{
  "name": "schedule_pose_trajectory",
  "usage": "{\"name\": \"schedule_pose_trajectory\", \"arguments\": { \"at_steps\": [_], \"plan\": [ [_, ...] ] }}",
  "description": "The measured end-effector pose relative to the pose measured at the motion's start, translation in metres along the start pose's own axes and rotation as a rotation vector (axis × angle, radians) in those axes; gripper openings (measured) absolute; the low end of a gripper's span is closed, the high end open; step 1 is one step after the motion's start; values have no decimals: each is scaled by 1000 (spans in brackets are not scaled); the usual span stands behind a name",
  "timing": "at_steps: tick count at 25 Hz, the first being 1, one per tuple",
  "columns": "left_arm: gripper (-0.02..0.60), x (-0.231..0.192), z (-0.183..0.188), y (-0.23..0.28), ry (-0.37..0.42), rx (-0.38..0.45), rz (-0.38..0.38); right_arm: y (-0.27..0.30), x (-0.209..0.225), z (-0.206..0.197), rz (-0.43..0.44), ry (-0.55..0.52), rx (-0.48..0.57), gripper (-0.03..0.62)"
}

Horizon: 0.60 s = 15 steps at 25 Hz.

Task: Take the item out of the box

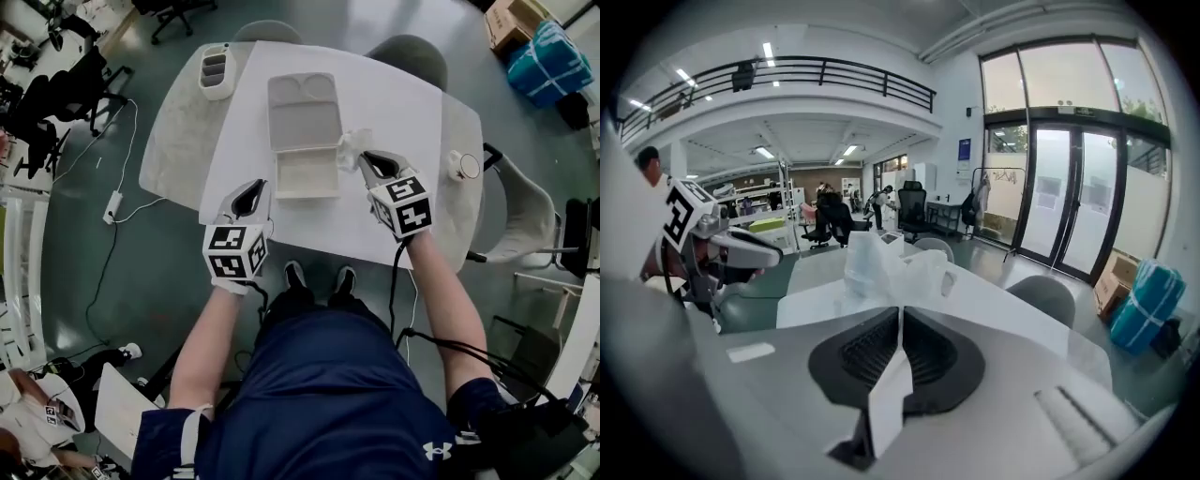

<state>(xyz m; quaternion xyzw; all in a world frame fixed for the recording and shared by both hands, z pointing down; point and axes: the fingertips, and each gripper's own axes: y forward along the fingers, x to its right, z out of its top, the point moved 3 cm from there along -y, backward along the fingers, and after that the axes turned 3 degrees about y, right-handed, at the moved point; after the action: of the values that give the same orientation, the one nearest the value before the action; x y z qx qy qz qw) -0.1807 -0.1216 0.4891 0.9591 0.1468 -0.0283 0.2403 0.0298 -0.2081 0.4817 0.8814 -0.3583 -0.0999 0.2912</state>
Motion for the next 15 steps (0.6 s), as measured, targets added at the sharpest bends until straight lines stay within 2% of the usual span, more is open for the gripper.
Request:
{"name": "schedule_pose_trajectory", "arguments": {
  "at_steps": [10,15],
  "plan": [
    [32,15,25,12,39,24,-52,-57,45,-12,-151,141,74,17],
    [32,32,22,23,53,3,-86,-79,71,-35,-220,235,86,17]
  ]
}}
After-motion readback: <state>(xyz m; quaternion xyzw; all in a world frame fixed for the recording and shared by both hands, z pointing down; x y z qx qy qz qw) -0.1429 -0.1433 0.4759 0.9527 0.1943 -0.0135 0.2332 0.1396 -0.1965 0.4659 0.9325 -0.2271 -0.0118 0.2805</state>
